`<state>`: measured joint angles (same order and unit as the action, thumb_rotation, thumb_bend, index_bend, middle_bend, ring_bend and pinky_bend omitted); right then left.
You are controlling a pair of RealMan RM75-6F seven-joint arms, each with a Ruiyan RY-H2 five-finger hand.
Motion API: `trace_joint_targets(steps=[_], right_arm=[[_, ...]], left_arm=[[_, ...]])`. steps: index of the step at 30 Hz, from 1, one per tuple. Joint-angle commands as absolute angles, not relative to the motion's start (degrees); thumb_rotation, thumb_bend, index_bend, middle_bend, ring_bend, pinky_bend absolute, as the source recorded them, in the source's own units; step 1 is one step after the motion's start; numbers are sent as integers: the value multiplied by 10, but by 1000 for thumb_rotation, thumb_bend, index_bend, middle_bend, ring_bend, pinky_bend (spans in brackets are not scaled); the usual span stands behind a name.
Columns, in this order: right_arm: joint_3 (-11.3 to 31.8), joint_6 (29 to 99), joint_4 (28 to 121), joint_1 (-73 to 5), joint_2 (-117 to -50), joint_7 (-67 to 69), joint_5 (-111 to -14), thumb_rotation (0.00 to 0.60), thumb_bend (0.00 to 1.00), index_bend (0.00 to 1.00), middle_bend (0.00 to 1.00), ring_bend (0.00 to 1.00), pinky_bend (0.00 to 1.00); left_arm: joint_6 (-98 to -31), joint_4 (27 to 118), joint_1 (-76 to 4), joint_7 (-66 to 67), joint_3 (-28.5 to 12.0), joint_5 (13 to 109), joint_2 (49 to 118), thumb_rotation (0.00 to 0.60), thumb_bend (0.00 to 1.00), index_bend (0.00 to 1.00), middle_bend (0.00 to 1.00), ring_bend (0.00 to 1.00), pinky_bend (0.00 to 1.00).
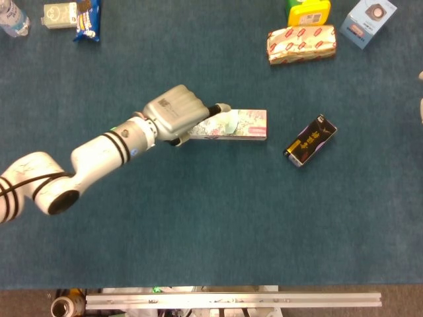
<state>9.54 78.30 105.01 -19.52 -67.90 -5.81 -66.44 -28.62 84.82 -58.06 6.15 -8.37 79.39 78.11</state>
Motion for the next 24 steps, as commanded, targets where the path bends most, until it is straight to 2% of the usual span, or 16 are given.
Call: trace_joint_targets(steps=[1,9,24], right_arm=[[97,779,1046,-193,-678,-54,-663,600,397,393,607,678,864],[103,772,1040,-185,-673,-42,-663,600,398,394,607,679,864],[107,776,1041,-164,-661,-26,-673,600,397,393,607,680,864]], left_arm=[[-266,834,-604,99,-85,750,804,600,722,109,969,1000,927],[-247,812,-645,161,-68,653,827,600,722,108,971,1000,932],[-274,800,-701,232,-16,525,854,600,721,109,971,1000,933]])
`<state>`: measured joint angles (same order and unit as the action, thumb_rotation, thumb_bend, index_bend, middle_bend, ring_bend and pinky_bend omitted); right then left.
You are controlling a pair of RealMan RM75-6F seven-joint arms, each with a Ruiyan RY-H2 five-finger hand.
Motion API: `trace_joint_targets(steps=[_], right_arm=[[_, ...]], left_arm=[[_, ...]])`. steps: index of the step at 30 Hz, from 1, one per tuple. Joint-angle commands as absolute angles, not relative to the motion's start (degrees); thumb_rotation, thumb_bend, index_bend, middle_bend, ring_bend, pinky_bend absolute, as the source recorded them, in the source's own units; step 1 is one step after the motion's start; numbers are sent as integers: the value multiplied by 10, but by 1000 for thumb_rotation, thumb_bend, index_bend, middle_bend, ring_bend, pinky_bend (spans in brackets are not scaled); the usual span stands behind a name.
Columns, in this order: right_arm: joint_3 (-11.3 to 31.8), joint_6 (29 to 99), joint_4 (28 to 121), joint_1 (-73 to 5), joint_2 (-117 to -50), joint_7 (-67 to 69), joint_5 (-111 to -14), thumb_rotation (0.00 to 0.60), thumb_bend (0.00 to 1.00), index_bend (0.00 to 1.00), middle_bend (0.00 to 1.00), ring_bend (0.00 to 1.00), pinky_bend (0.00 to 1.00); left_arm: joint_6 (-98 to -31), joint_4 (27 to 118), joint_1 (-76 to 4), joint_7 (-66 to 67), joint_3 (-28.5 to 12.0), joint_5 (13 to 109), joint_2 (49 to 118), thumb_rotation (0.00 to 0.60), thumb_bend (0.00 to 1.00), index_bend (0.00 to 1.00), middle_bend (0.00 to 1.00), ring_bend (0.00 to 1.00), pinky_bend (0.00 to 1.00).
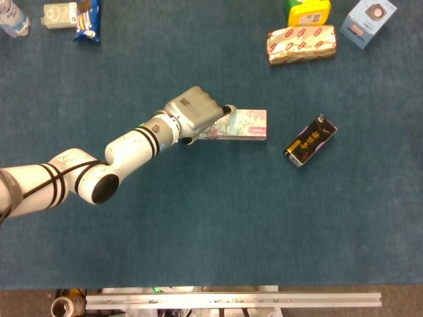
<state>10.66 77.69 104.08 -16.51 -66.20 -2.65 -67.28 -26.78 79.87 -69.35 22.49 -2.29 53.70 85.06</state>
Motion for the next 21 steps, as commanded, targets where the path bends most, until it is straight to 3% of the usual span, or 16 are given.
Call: trace_joint_targets(steps=[1,21], right_arm=[[107,776,1041,-163,-661,-26,-673,600,398,393,607,680,864],[113,774,1045,-153,-656,-29,-678,600,397,393,608,681,864]], left_arm=[[-276,801,-705,235,-13,518,855,600,721,109,971,1000,933],[-309,825,-731,244,7,475,850,600,721,109,971,1000,933]])
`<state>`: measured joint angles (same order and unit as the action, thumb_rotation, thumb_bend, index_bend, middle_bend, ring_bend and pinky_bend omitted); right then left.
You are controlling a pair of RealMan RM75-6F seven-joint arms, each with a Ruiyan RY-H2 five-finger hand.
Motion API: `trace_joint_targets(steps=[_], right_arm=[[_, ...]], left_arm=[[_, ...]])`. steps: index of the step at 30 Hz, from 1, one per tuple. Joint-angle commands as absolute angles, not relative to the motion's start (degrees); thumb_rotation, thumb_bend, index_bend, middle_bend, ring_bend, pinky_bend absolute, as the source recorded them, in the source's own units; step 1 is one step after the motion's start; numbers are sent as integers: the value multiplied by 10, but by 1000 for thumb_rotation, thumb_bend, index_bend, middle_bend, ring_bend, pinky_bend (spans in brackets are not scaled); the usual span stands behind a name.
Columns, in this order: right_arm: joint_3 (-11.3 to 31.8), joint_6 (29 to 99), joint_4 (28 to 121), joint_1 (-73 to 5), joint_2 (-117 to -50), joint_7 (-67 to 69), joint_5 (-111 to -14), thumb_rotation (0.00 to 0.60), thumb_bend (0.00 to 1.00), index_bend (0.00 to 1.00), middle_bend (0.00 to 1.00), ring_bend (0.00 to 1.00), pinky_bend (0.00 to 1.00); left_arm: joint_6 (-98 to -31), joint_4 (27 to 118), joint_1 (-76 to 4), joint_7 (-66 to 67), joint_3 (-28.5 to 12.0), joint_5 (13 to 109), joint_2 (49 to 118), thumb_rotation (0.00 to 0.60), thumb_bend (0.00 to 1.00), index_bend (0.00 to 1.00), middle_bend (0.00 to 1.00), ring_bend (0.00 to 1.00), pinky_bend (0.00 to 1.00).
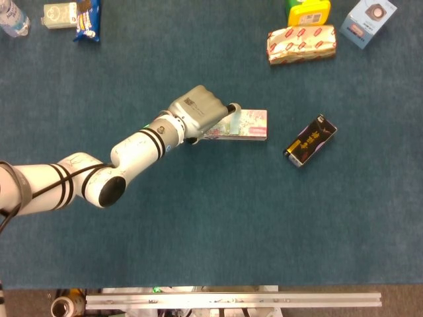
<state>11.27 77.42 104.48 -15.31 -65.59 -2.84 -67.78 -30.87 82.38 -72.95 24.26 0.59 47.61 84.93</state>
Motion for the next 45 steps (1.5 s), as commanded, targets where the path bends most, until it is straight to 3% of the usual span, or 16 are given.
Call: trace_joint_targets(steps=[1,45], right_arm=[[113,774,1045,-152,-656,-29,-677,600,397,393,607,682,864],[117,780,1051,-131,-643,-19,-687,600,397,394,610,684,864]], left_arm=[[-310,826,-733,246,8,475,852,600,721,109,971,1000,933],[-333,825,-773,280,43,398,866,600,721,109,971,1000,933]])
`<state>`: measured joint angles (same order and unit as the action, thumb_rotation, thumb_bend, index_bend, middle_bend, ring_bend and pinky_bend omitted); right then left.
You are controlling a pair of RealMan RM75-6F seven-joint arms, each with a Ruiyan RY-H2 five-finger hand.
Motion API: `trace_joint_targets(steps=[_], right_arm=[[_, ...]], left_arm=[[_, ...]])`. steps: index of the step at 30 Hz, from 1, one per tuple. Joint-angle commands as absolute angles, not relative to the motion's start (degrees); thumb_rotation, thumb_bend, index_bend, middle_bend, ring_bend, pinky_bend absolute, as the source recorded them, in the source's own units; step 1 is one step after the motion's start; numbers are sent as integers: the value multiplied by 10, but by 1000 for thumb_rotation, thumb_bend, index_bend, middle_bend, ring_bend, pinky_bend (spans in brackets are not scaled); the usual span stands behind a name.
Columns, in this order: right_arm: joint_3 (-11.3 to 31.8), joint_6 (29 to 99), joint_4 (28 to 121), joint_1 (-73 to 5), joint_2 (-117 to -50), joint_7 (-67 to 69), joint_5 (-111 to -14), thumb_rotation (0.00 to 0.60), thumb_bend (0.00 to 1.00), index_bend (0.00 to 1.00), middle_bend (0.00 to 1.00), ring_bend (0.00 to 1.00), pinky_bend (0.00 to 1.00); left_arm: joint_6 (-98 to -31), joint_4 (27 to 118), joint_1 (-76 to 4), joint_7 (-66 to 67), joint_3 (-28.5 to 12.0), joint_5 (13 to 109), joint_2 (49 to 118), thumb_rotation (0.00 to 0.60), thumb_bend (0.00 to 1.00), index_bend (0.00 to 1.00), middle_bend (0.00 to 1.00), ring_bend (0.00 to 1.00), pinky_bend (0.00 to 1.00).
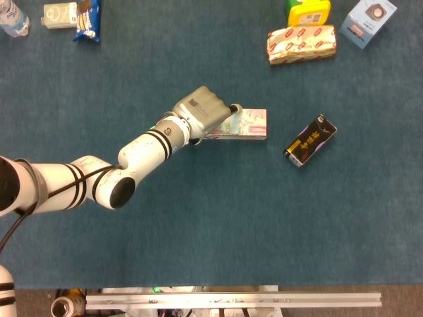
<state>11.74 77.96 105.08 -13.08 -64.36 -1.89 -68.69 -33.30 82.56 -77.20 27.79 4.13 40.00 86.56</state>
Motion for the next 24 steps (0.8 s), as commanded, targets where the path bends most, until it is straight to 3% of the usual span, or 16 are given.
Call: trace_joint_targets(steps=[1,24], right_arm=[[118,781,1051,-130,-644,-19,-688,600,397,394,610,685,864],[118,789,1055,-120,-637,-11,-697,600,397,393,612,686,864]], left_arm=[[-333,826,-774,281,45,397,865,600,720,109,971,1000,933],[-350,856,-782,296,53,387,859,600,721,109,969,1000,933]])
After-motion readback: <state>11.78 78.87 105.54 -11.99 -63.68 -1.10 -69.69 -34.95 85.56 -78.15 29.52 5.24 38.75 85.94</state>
